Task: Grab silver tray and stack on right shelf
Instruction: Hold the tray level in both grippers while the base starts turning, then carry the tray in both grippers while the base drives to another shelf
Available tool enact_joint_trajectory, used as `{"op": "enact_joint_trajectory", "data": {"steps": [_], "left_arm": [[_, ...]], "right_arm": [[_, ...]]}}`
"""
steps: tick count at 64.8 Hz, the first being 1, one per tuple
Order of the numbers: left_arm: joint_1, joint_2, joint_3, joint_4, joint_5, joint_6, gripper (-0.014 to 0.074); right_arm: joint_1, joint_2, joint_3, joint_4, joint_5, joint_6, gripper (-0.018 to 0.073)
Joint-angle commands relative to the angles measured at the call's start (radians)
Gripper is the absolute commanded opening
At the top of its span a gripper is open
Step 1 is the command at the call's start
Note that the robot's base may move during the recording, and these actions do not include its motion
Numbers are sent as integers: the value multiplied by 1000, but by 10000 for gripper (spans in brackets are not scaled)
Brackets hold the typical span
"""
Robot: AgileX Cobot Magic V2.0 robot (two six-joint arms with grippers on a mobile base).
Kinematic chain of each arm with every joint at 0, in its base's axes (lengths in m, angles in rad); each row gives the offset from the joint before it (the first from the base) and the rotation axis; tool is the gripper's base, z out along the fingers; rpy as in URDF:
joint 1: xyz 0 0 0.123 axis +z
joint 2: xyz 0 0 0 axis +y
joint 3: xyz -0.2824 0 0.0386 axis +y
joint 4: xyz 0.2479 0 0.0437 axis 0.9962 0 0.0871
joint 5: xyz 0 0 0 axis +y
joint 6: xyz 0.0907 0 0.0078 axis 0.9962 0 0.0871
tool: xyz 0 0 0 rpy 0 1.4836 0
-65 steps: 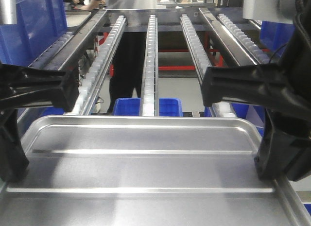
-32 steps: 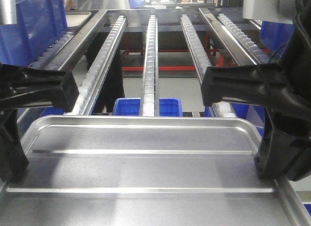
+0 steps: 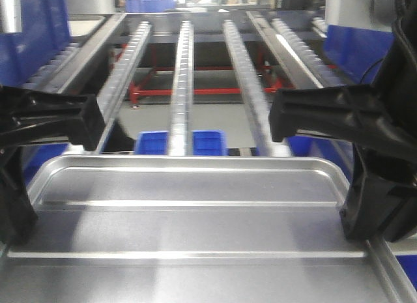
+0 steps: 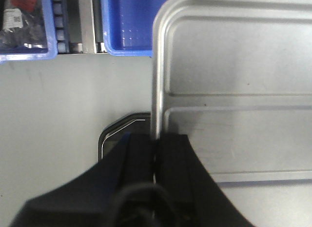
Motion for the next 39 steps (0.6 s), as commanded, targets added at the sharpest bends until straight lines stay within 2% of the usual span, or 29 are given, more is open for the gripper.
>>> {"op": "enact_joint_trajectory", "data": {"steps": [1,39], "left_arm": [[-5,-28,-22,39,72,6,-91],[-5,-28,-22,39,72,6,-91]], "right_arm": [[-7,-20,-21,-63,51,0,60],[-7,-20,-21,-63,51,0,60]]}}
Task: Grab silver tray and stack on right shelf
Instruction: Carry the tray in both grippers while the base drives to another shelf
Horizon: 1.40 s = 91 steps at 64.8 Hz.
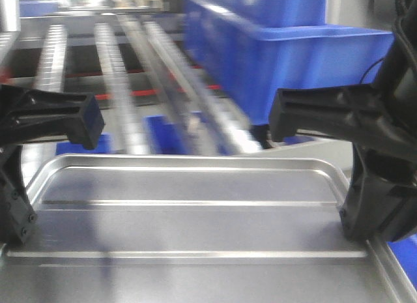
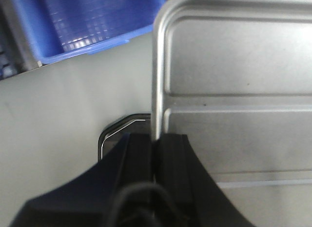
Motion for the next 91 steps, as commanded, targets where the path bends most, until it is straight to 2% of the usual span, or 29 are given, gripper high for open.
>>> {"op": "enact_joint_trajectory", "data": {"steps": [1,91], "left_arm": [[-5,-25,-22,39,71,6,-91],[-5,-25,-22,39,72,6,-91]], "right_arm": [[-7,-20,-21,-63,51,0,60],[-7,-20,-21,-63,53,0,60]]}}
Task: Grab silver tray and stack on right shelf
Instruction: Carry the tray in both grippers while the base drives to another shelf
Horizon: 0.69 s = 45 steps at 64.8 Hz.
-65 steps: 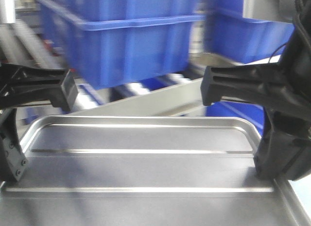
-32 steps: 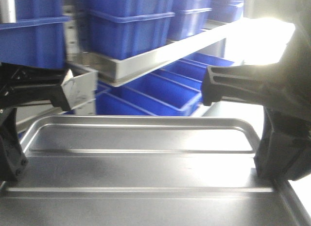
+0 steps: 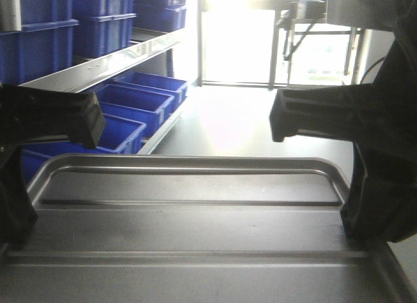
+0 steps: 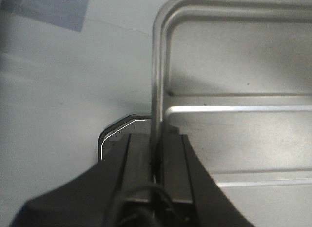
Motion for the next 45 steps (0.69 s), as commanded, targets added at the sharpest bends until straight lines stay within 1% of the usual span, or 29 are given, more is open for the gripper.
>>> {"op": "enact_joint_trajectory", "data": {"steps": [1,45], "left_arm": [[-5,-25,-22,39,72,6,-91],[-5,-25,-22,39,72,6,-91]], "right_arm": [[-7,-20,-21,-63,53,0,60],[-7,-20,-21,-63,53,0,60]]}}
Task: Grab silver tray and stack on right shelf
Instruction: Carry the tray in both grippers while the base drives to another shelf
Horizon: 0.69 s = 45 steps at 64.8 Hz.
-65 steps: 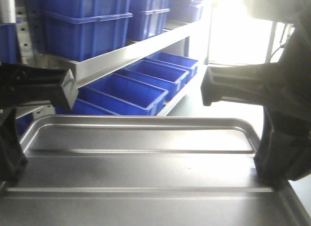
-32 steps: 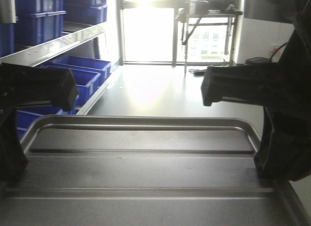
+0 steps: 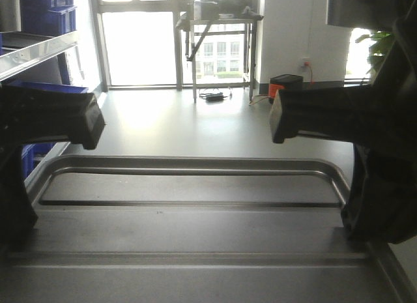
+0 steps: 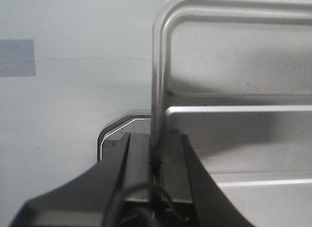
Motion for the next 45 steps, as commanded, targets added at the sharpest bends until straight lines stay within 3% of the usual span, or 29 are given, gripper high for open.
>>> {"op": "enact_joint_trajectory", "data": {"steps": [1,45], "left_arm": [[-5,-25,-22,43,72,6,-91],[-5,-25,-22,43,72,6,-91]], "right_arm": [[-7,-20,-21,-65,49,0,60],[-7,-20,-21,-65,55,0,60]]}}
